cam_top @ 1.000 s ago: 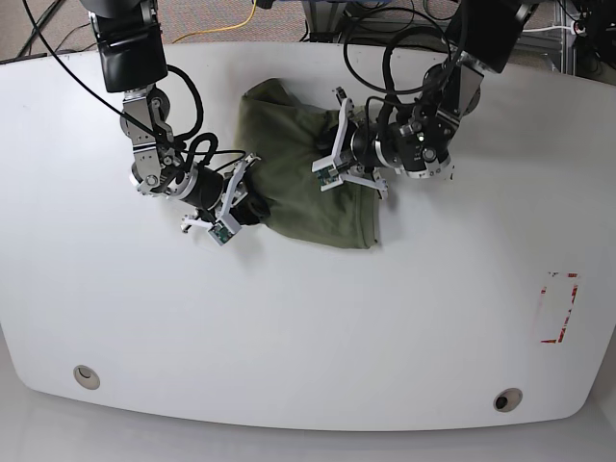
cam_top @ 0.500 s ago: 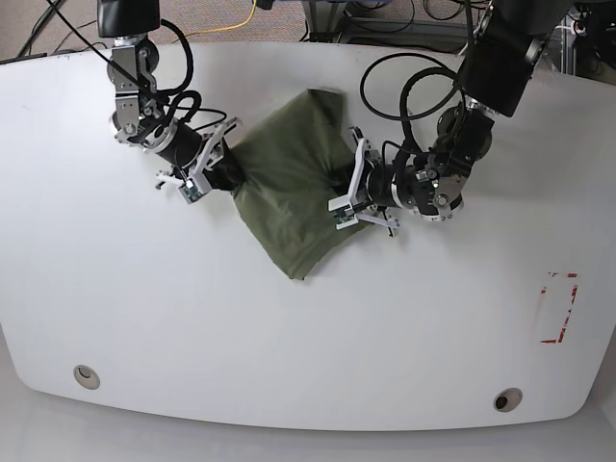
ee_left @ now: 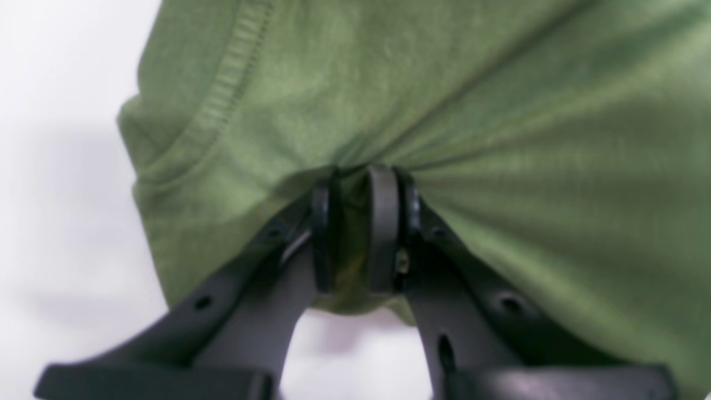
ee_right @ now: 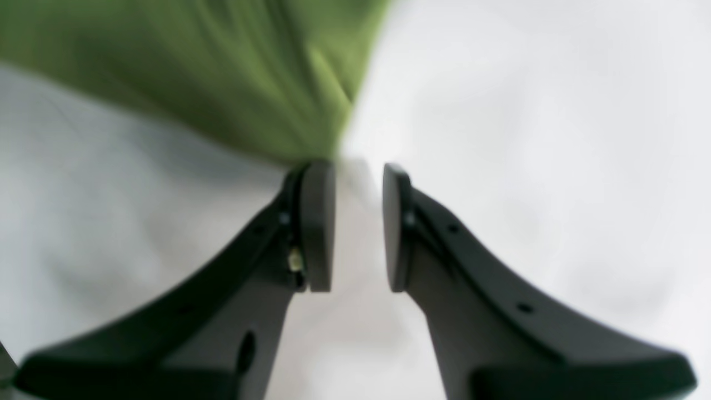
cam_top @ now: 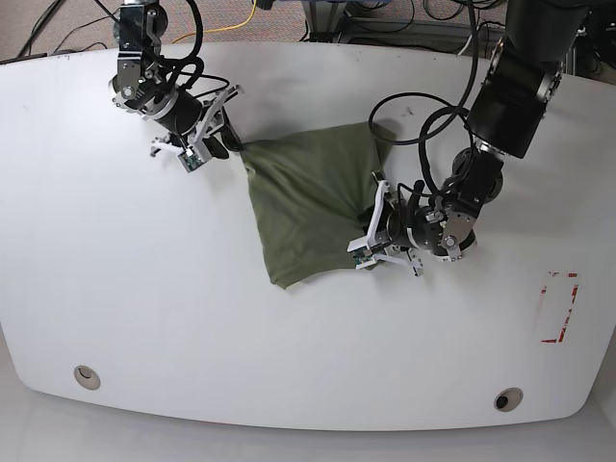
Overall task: Layout the t-shirt on the table in an organized manner, then fold the t-shirt properly
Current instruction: 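Grasp the bundle's sides with both grippers and rotate it square, then open both grippers and lift them away from the folded shirt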
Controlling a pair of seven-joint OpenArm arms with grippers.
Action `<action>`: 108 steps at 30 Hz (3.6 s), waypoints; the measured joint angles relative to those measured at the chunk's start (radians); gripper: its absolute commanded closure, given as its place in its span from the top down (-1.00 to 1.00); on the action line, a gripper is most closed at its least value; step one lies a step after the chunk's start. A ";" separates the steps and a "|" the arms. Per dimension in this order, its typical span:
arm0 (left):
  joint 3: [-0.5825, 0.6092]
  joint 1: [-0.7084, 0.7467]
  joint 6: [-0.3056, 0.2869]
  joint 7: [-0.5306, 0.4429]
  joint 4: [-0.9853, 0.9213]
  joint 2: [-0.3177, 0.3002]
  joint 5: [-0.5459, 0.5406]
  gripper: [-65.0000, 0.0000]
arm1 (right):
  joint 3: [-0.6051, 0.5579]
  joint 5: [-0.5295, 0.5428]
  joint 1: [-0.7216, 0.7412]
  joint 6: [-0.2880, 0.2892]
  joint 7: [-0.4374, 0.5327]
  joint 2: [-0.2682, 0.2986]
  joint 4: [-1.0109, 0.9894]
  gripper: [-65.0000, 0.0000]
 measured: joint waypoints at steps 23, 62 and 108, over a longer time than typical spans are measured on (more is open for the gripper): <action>-0.336 0.369 0.000 0.050 0.538 0.049 0.021 -0.77 | -0.076 -0.074 0.282 0.004 -0.250 -0.099 0.173 -0.58; -0.400 0.513 0.241 -0.190 0.372 -0.001 0.014 -0.77 | -0.074 -0.148 0.211 -0.002 -0.021 -0.133 -0.010 -0.58; -0.463 0.919 0.563 -0.879 0.522 0.007 0.196 -0.77 | 0.047 -0.147 -0.196 -0.224 0.740 -0.030 -0.080 -0.57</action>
